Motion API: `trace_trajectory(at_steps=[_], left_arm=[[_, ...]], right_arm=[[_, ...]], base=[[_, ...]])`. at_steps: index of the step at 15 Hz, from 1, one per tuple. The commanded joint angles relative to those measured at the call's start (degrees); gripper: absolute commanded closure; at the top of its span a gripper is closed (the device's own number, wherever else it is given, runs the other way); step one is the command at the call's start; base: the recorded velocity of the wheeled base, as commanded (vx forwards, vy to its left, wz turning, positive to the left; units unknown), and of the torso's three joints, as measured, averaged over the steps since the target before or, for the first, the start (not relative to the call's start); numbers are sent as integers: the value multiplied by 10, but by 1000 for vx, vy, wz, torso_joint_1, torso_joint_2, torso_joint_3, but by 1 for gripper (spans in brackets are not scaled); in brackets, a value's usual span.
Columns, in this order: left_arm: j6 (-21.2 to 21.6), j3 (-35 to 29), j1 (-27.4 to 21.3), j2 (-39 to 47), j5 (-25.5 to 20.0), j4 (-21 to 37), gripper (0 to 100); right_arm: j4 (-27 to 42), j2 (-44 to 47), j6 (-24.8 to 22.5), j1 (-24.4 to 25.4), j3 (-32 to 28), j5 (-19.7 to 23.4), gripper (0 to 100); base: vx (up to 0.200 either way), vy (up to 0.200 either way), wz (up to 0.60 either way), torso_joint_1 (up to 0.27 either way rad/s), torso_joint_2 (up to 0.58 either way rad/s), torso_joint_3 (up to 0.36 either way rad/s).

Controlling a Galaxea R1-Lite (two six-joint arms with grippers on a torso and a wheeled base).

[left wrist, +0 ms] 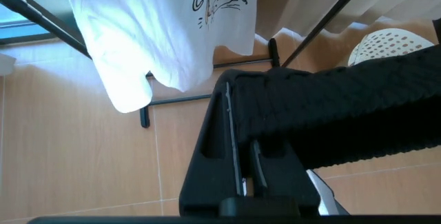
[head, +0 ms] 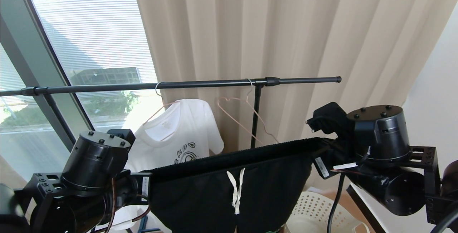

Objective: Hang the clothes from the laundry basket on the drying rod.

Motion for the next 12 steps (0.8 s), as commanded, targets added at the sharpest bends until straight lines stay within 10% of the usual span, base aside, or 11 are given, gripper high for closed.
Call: trace_trajectory(at_steps=[1,12], left_arm=[[-1,1,-37,-16,24,-1,100],[8,-251,-62,138,16,-1,100]], right_arm=[[-2,1,-9,22,17,0,100],[-8,-45,-102,155,107,7,100]], base=[[0,0,0,0,0,0],[0,0,0,0,0,0]])
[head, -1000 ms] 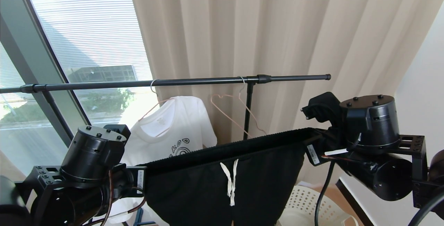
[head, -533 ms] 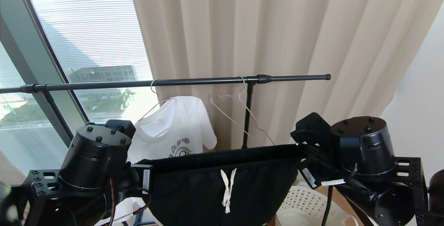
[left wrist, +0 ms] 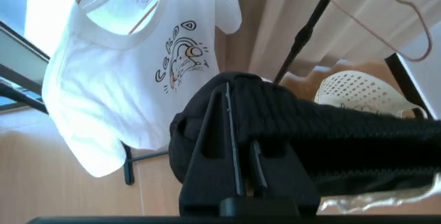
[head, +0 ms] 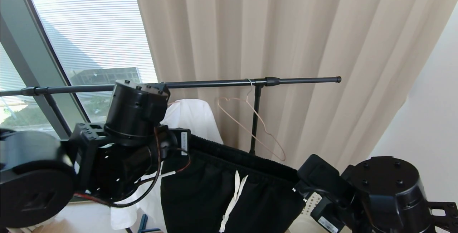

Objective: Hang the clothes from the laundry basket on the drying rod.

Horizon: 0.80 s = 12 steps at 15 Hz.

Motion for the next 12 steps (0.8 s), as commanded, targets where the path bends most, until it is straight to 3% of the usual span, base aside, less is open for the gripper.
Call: trace_trajectory(at_steps=[1,3,6,8,10,11,12], left_arm=[[-13,-61,5,69,-16,-1,100],[-12,-119,20,93,-20,2,100],[-13,-156,19,92,-64,1,100],[-13,-176,19,93,-73,2,100],[-14,-192,19,95,-107,1,100],[-14,-214,20,96,-139,2,100],[-14,-224,19,97,-143,2,100]], right_arm=[[-1,-5,0,20,4,5,100],[-2,-11,3,41,4,12,100],[-11,-28,11,90,1,85,100],[-52,-22,55,115,4,127,100],[-104,-21,82,117,9,198,100],[-148,-17,89,119,13,218,100],[-173,-9,104,122,14,219,100]], base=[[0,0,0,0,0,0],[0,0,0,0,0,0],[0,0,0,0,0,0],[0,0,0,0,0,0],[0,0,0,0,0,0],[0,0,0,0,0,0],[0,0,0,0,0,0]])
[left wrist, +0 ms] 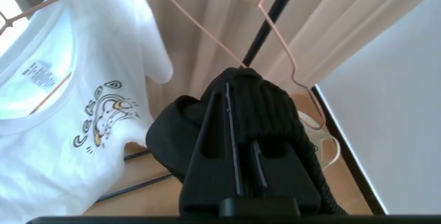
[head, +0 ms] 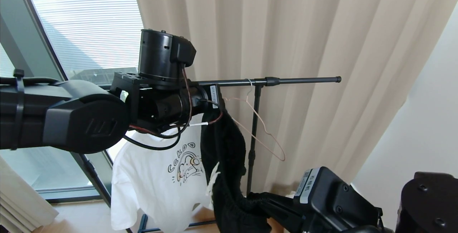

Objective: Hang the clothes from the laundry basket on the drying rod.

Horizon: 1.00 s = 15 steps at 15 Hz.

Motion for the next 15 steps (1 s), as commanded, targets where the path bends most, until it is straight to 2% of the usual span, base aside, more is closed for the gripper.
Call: trace_trajectory(at_steps=[1,2,5,8,10,11,13,15], left_arm=[[0,-24,0,8,-2,0,100],[0,-36,0,13,-2,1,100],[4,-82,0,24,-2,30,100],[5,-86,1,20,1,53,100],[5,-81,5,-16,3,134,100],[5,-68,14,-42,3,187,100],[9,-33,16,-84,4,236,100],[19,67,12,-163,1,254,100]], right_arm=[[-32,14,23,5,3,4,100],[-51,14,35,6,8,10,100],[-100,11,17,10,38,23,100],[-119,12,8,-11,44,23,100],[-122,14,-31,-59,50,22,100],[-122,12,-63,-95,53,17,100],[-122,10,-85,-143,46,-2,100],[-121,28,-105,-204,24,-63,100]], base=[[0,0,0,0,0,0],[0,0,0,0,0,0],[0,0,0,0,0,0],[0,0,0,0,0,0],[0,0,0,0,0,0],[0,0,0,0,0,0],[0,0,0,0,0,0],[0,0,0,0,0,0]])
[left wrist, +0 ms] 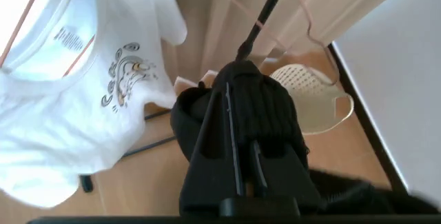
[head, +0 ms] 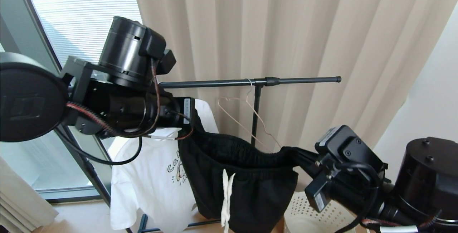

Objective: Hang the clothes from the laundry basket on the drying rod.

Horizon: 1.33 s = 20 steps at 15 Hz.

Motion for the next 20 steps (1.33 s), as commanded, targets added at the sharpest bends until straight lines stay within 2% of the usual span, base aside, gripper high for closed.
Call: trace_trajectory(at_steps=[1,2,3,5,6,7,8,10,12,15,17,20], left_arm=[[21,117,-4,-110,-3,11,100],[56,187,-7,-146,-7,8,100],[70,233,-15,-166,-9,2,100],[66,282,-52,-190,-31,-18,100],[66,285,-55,-191,-32,-18,100],[65,293,-83,-186,-39,-19,100],[56,294,-106,-182,-56,-19,100],[3,293,-150,-150,-98,-24,100],[-26,292,-182,-113,-103,-75,100],[-55,286,-186,-77,-104,-140,100],[-73,286,-187,-74,-100,-155,100],[-75,299,-165,-99,-88,-153,100]], right_arm=[[-2,34,-4,-45,-32,-37,100],[-16,63,12,-47,-60,-59,100],[-42,95,42,-47,-84,-80,100],[-80,176,61,-46,-158,-151,100],[-82,185,62,-46,-167,-157,100],[-83,238,62,-45,-239,-163,100],[-74,258,61,-43,-281,-164,100],[-33,284,60,-27,-359,-174,100],[1,305,61,-16,-413,-181,100],[0,309,64,-1,-419,-181,100],[2,307,68,0,-406,-181,100],[2,280,82,-24,-391,-182,100]], base=[[0,0,0,0,0,0],[0,0,0,0,0,0],[0,0,0,0,0,0],[0,0,0,0,0,0],[0,0,0,0,0,0],[0,0,0,0,0,0],[0,0,0,0,0,0],[0,0,0,0,0,0],[0,0,0,0,0,0],[0,0,0,0,0,0],[0,0,0,0,0,0],[0,0,0,0,0,0]])
